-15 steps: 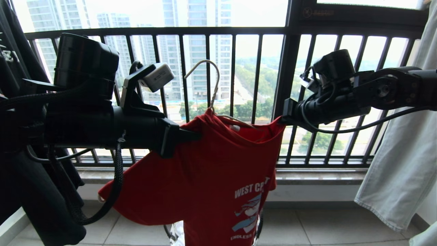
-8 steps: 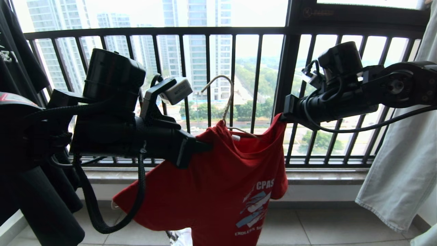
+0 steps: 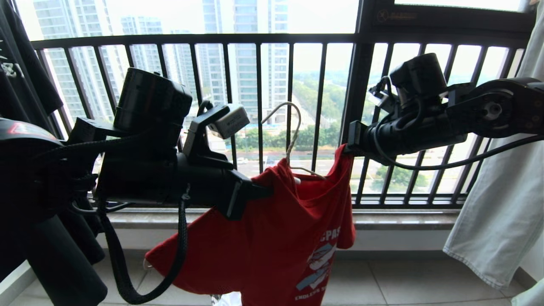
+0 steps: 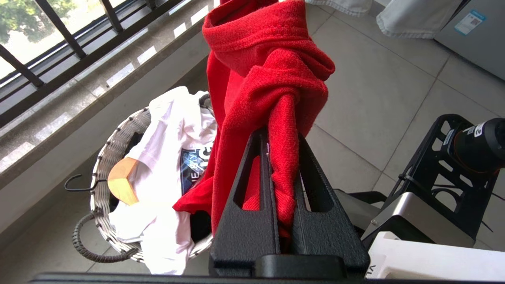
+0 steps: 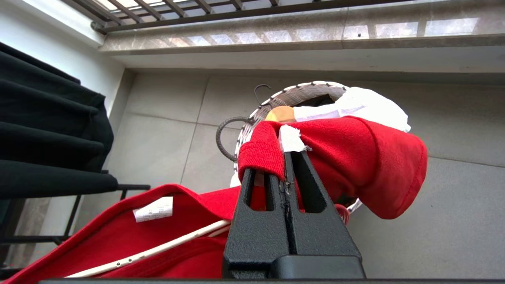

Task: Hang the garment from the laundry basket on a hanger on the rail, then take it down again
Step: Hang the clothes on the clothes rack

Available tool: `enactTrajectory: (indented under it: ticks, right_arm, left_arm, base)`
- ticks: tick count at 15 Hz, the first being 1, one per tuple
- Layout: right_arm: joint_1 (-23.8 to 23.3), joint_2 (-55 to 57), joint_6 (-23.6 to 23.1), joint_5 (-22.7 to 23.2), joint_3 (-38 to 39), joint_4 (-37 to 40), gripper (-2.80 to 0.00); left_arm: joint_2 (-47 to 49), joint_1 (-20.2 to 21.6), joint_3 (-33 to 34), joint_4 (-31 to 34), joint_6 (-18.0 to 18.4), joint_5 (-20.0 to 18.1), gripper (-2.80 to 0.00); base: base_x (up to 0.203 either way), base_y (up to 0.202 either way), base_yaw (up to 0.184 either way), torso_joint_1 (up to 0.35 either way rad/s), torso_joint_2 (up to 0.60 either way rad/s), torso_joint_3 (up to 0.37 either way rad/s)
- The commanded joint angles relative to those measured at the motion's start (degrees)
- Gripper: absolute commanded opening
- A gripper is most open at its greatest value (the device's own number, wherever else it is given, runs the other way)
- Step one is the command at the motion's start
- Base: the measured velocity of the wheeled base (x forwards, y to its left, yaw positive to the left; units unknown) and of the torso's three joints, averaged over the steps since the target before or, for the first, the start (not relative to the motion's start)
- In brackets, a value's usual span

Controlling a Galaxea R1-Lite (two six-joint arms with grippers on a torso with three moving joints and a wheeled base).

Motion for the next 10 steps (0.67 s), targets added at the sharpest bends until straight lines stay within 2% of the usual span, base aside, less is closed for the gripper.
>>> enactTrajectory:
  ticks: [1, 5, 8, 10]
  right_arm:
    - [0.4, -0.6, 0.1, 0.1, 0.2, 0.2, -2.8]
    - [2.8, -2.8, 0.1, -1.0, 1.8, 0.1, -2.8]
    - [4.6, -5.0, 0.1, -2.8, 2.5, 0.2, -2.8]
    - [5.9, -6.0, -0.1, -3.1, 3.7, 0.1, -2.8]
  left_arm:
    - [1.2, -1.0, 0.3, -0.1, 0.1, -0.1, -2.8]
    - [3.3, -0.9, 0.0, -0.2, 0.1, 0.5, -2.8]
    - [4.8, -0.9, 0.7, -5.6, 0.1, 5.1, -2.8]
    - [3.7, -1.0, 1.4, -6.1, -0.1, 4.8, -2.8]
  base:
    - [0.0, 0.0, 0.0, 0.0, 0.0, 0.0]
    - [0.0, 0.0, 0.0, 0.0, 0.0, 0.0]
    - [0.0, 0.0, 0.0, 0.0, 0.0, 0.0]
    - [0.0, 0.0, 0.0, 0.0, 0.0, 0.0]
